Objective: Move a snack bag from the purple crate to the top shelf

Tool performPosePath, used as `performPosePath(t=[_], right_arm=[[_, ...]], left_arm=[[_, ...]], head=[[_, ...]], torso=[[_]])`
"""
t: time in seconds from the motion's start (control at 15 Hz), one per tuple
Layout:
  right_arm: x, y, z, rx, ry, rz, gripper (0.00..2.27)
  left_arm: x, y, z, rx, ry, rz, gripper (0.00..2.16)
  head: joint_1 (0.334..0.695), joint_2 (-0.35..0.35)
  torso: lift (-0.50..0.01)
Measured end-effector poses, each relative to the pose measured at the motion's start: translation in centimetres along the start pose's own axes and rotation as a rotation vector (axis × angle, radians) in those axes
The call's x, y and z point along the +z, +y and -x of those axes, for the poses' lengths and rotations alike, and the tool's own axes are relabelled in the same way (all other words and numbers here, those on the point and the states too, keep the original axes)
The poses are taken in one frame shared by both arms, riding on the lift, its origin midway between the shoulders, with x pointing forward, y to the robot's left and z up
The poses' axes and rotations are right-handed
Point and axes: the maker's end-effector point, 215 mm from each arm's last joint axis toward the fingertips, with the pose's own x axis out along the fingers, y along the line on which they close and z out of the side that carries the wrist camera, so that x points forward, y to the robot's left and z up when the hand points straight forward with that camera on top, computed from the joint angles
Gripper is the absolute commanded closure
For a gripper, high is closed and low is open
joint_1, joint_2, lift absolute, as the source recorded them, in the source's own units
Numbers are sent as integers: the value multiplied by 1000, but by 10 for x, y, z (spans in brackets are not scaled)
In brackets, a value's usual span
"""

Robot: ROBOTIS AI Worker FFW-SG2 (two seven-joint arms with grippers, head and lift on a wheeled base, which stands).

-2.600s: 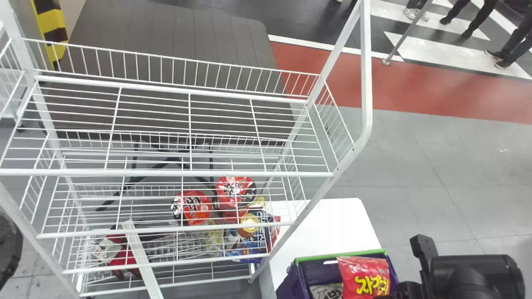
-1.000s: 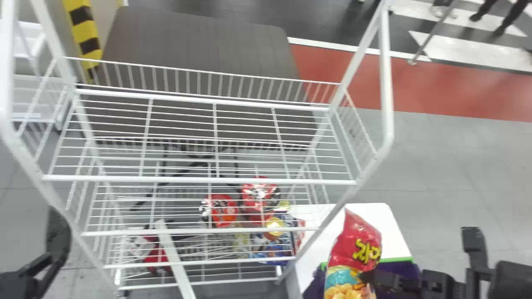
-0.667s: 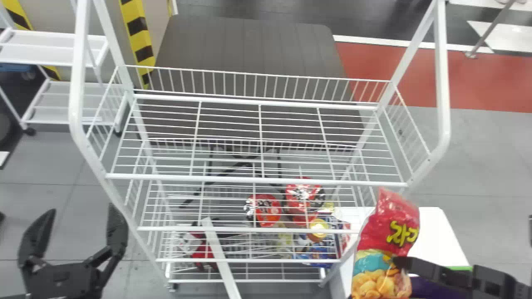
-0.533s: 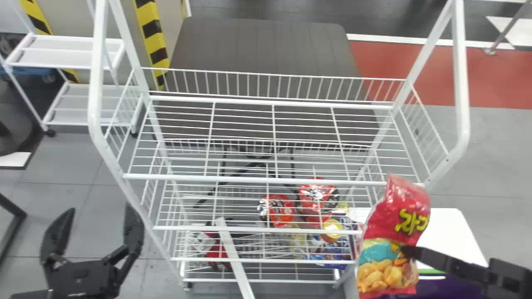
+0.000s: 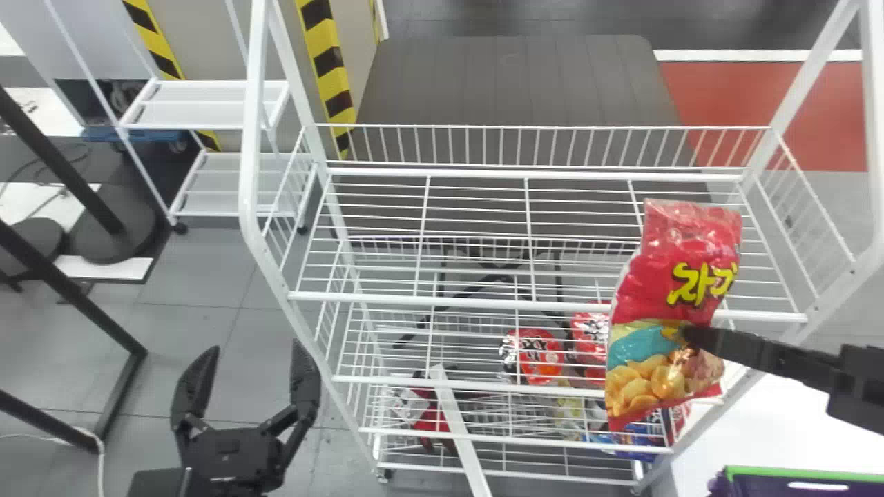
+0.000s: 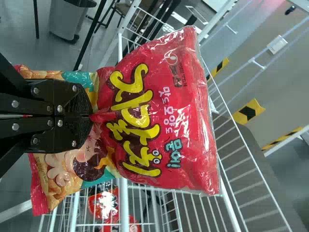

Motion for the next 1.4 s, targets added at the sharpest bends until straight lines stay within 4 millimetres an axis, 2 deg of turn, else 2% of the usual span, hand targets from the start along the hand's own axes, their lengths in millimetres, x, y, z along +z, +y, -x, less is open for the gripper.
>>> performPosePath(t=[0.13, 0.27, 0.47, 0.53, 0.6, 0.8, 0.87, 1.07, 1.4], right_arm=[[7, 22, -23, 8, 13, 48, 2067], [22, 43, -46, 9, 13, 103, 2067], [40, 62, -74, 20, 21, 140, 2067], [38, 63, -85, 15, 40, 139, 2067], [28, 63, -98, 13, 77, 132, 2067], [-25, 60, -136, 12, 215, 91, 2067], [-29, 58, -148, 12, 222, 92, 2067], [-1, 65, -170, 19, 152, 128, 2067], [31, 77, -183, 12, 98, 183, 2067]], left_arm=[[-1, -1, 1, -2, 1, 0, 76], [0, -2, 2, -2, -2, 1, 76], [5, 1, 5, 4, -17, 2, 76], [6, 3, 6, 6, -21, 2, 76], [8, 4, 6, 7, -27, 3, 76], [10, 7, 7, 11, -33, 3, 76], [10, 9, 7, 13, -34, 2, 76], [11, 17, 9, 23, -38, -2, 76], [15, 25, 10, 34, -50, 0, 76]], head=[[695, 162], [695, 207], [695, 237], [695, 246], [695, 268], [695, 315], [695, 328], [695, 348], [695, 350]], torso=[[0], [0], [0], [0], [0], [0], [0], [0], [0]])
